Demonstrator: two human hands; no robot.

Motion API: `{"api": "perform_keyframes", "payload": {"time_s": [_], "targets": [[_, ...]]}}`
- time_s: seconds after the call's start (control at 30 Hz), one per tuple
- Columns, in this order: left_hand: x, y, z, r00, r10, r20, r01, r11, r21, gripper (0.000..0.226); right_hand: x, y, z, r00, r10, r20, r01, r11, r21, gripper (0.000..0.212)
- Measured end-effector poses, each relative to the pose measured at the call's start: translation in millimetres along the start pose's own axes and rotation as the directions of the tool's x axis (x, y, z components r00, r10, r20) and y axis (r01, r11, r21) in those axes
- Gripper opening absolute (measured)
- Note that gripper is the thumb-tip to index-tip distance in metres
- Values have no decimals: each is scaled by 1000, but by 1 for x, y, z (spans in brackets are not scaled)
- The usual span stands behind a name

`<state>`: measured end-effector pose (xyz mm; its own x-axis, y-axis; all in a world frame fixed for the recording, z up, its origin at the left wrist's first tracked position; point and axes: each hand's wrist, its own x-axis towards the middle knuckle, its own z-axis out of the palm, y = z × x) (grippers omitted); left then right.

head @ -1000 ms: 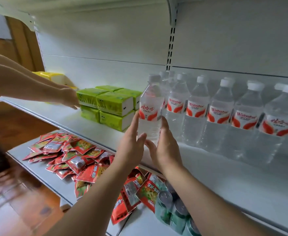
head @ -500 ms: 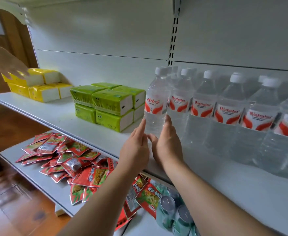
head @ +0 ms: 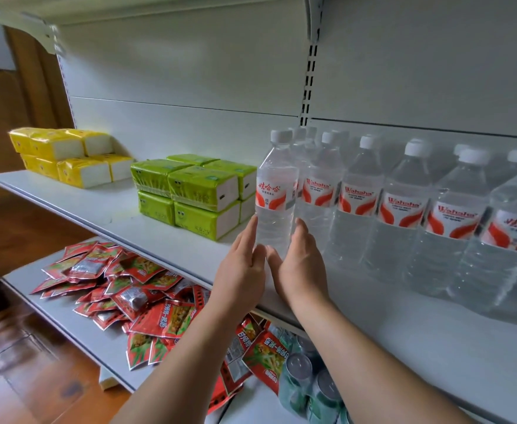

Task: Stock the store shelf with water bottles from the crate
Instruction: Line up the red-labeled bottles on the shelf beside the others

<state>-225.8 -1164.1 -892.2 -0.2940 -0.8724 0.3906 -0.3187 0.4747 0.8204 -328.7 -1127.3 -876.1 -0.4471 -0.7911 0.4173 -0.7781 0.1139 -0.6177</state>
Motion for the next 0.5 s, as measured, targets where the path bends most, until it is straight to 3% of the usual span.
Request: {"api": "perform_keyframes", "payload": {"time_s": [0.23,0.4,0.5], "targets": [[-2,-1,-3,998,54,-22,-53,998,23,56,-9,-1,-4,1000,-9,-10,9,999,-41,75],[-22,8,-7,994,1,-108,-14,992,-123,55,-35,1,-13,995,-99,34,101,992,-74,71],[-64,13,-13,980,-17,-201,-13,990,-143,46,-55,-2,-17,988,-156,20,156,988,2,60]]}}
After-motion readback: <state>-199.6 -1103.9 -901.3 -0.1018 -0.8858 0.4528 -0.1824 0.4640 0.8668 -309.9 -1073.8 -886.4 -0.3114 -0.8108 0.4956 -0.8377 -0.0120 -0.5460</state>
